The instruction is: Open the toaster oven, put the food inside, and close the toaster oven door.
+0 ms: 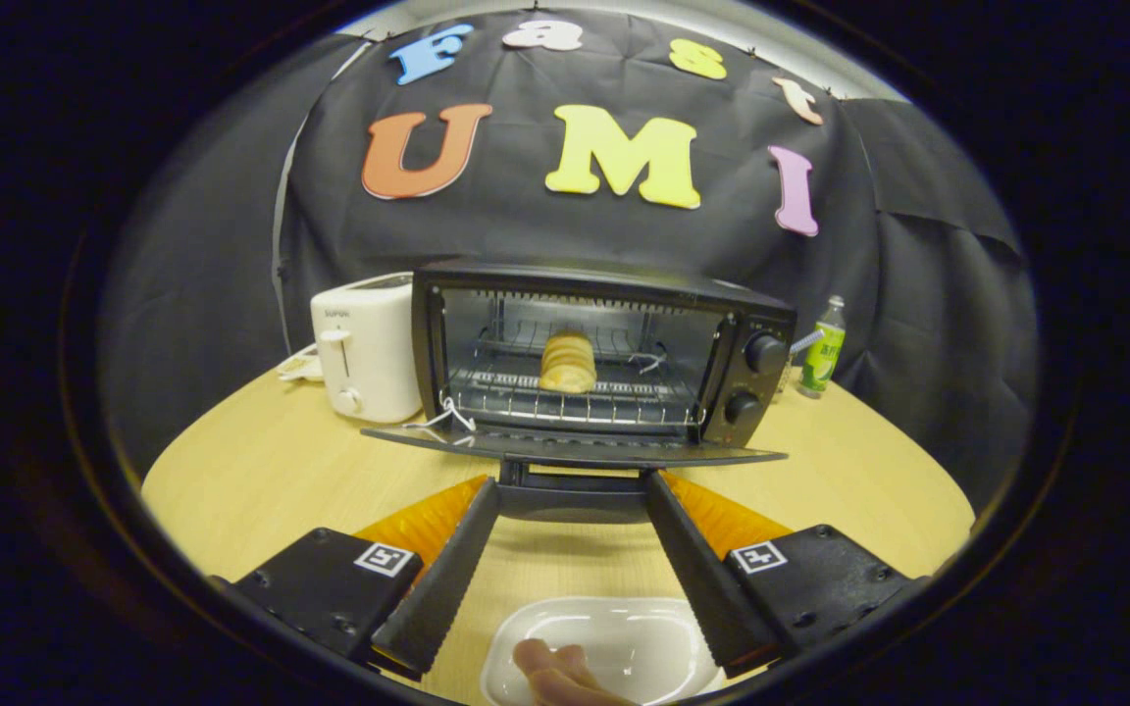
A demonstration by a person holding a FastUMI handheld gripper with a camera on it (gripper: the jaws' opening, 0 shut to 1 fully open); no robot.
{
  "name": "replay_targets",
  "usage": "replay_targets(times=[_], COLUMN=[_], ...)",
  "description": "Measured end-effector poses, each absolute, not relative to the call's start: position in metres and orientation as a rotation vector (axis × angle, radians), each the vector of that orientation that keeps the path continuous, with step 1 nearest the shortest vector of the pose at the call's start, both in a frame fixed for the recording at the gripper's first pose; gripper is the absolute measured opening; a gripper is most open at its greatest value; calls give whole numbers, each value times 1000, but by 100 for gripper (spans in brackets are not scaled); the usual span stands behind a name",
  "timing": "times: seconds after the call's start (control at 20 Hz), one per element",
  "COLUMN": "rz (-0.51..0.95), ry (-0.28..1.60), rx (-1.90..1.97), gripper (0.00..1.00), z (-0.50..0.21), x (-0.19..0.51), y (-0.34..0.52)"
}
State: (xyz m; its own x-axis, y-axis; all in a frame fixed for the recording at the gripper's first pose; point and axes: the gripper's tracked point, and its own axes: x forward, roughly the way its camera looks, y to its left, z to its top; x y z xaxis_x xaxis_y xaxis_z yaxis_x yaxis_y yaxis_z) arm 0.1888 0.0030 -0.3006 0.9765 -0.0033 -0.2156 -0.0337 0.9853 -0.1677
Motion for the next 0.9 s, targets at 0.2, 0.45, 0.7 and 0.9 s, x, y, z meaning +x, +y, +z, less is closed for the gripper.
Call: replay_targets(times=[0.2,0.45,0.7,0.9], rz=[24,24,17,30], ry=[192,157,229,265], rx=[-176,-172,-186,-127], gripper=[100,100,100,100], z=[-287,-267,-282,-289], x=[197,210,229,222], y=[5,10,13,18])
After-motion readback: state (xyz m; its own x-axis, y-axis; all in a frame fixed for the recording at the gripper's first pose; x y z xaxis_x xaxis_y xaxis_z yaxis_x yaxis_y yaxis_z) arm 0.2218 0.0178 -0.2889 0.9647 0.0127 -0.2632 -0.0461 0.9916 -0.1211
